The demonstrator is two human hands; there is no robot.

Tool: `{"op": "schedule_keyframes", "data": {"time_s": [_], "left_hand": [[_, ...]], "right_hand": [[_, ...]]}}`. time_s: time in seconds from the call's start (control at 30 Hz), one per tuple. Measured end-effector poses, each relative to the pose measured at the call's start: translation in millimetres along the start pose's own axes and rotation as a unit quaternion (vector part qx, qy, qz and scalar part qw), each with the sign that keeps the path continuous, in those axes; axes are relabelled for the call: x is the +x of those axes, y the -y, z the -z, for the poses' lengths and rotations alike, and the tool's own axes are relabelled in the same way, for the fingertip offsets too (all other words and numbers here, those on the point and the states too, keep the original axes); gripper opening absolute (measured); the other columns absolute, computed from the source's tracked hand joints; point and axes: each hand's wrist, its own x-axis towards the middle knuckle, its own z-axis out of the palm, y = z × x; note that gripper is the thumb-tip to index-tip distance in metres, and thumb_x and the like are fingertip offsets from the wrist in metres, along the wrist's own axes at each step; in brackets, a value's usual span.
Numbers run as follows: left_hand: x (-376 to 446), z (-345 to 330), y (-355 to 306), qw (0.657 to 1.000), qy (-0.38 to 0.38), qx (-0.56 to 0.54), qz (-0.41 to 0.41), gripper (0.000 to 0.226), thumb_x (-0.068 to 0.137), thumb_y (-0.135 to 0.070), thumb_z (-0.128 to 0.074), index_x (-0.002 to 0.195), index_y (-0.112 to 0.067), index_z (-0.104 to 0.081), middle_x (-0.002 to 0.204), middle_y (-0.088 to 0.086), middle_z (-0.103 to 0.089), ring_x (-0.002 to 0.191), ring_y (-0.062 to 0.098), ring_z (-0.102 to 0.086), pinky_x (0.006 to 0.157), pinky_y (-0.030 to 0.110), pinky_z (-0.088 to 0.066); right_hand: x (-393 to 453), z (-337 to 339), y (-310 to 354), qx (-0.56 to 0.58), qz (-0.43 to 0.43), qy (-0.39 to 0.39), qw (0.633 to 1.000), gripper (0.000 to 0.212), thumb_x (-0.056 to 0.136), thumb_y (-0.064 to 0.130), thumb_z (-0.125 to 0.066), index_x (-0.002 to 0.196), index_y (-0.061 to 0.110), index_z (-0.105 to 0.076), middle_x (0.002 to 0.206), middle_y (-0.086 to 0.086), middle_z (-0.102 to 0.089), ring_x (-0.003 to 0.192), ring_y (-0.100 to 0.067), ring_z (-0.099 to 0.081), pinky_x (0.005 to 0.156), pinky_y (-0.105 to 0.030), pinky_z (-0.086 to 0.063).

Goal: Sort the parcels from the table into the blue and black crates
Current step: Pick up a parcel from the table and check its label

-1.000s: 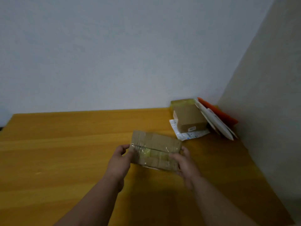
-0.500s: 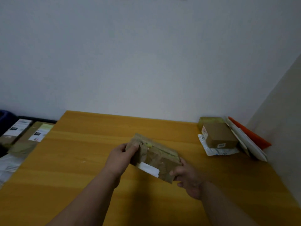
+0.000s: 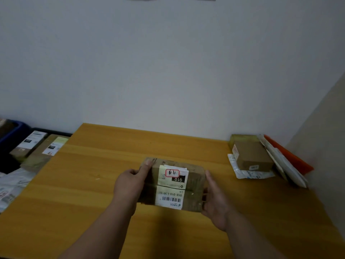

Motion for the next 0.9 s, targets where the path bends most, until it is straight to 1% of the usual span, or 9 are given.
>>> {"op": "schedule_keyframes", "data": {"time_s": [0.07,0.13,0.23,0.37,0.43,0.6,0.73,0.83,0.9], "left_hand": [[0.2,-5.4,4.8,1.000,-0.015,0.016,0.010,0.052,0.085,-0.065,-0.056,0.091,-0.013,-0.058,0.087,0.001,-0.057,0.084,0.020,-0.054,0.068,0.033,-0.043],[-0.9,-10.1,10.6,0.999,-0.023,0.027,0.018,0.047,0.087,-0.065,-0.052,0.078,-0.019,-0.053,0.082,-0.003,-0.055,0.084,0.020,-0.054,0.075,0.036,-0.045],[-4.2,-12.0,18.5,0.999,-0.035,0.009,0.028,0.047,0.089,-0.064,-0.050,0.081,-0.018,-0.055,0.084,-0.003,-0.057,0.083,0.019,-0.055,0.073,0.034,-0.044],[-9.6,-5.5,23.9,0.999,-0.029,-0.014,0.022,0.050,0.091,-0.061,-0.050,0.085,-0.013,-0.058,0.085,0.000,-0.060,0.078,0.016,-0.056,0.061,0.029,-0.042],[-10.5,0.2,26.6,0.998,-0.008,-0.049,0.024,0.053,0.090,-0.059,-0.054,0.094,-0.006,-0.057,0.091,0.008,-0.064,0.080,0.023,-0.061,0.061,0.031,-0.048],[-0.9,32.6,34.4,0.986,0.087,-0.130,0.057,0.039,0.091,-0.042,-0.063,0.110,-0.012,-0.046,0.097,0.014,-0.070,0.076,0.028,-0.066,0.064,0.041,-0.055],[17.3,79.0,38.9,0.987,0.066,-0.147,0.016,0.034,0.089,-0.038,-0.067,0.107,-0.015,-0.049,0.095,0.014,-0.074,0.077,0.030,-0.070,0.062,0.040,-0.054],[31.5,125.2,34.2,0.992,0.067,-0.102,-0.023,0.030,0.089,-0.037,-0.067,0.106,-0.018,-0.052,0.091,0.011,-0.074,0.069,0.025,-0.070,0.053,0.033,-0.053],[40.0,157.9,32.1,0.992,0.090,-0.073,-0.042,0.028,0.089,-0.036,-0.067,0.105,-0.017,-0.053,0.088,0.010,-0.074,0.066,0.024,-0.070,0.049,0.031,-0.052]], "right_hand": [[0.2,5.0,-1.4,-0.006,-0.009,0.002,1.000,0.098,0.055,0.091,-0.048,0.118,0.019,-0.069,0.106,-0.008,-0.075,0.103,-0.026,-0.070,0.094,-0.044,-0.052],[0.0,5.8,-0.1,-0.013,-0.013,0.022,1.000,0.095,0.060,0.093,-0.036,0.119,0.027,-0.069,0.109,-0.005,-0.075,0.103,-0.024,-0.071,0.092,-0.044,-0.053],[-1.3,2.6,5.3,-0.029,0.000,0.032,0.999,0.099,0.052,0.097,-0.038,0.121,0.032,-0.068,0.112,-0.004,-0.074,0.104,-0.025,-0.070,0.101,-0.050,-0.049],[-2.8,-2.4,6.5,-0.027,0.005,0.041,0.999,0.096,0.054,0.094,-0.039,0.120,0.032,-0.069,0.113,-0.004,-0.074,0.105,-0.025,-0.070,0.103,-0.051,-0.047],[-3.3,-7.9,3.3,-0.016,0.000,0.046,0.999,0.092,0.061,0.093,-0.037,0.121,0.031,-0.068,0.114,-0.005,-0.073,0.106,-0.026,-0.070,0.102,-0.051,-0.048],[-4.4,-34.0,-0.7,-0.015,-0.022,0.079,0.997,0.085,0.078,0.087,-0.026,0.119,0.027,-0.070,0.116,-0.007,-0.072,0.107,-0.027,-0.069,0.095,-0.045,-0.050],[0.0,-72.7,-0.3,-0.035,0.046,0.055,0.997,0.063,0.086,0.072,-0.042,0.113,0.023,-0.071,0.110,-0.007,-0.073,0.108,-0.032,-0.065,0.104,-0.055,-0.043],[2.7,-117.8,4.0,-0.055,0.086,0.038,0.994,0.052,0.073,0.059,-0.062,0.103,0.017,-0.071,0.102,-0.007,-0.073,0.103,-0.032,-0.061,0.099,-0.050,-0.039],[3.2,-157.5,6.4,-0.093,0.074,0.073,0.990,0.061,0.069,0.053,-0.065,0.111,0.009,-0.068,0.105,-0.012,-0.072,0.099,-0.032,-0.063,0.092,-0.042,-0.043]]}}
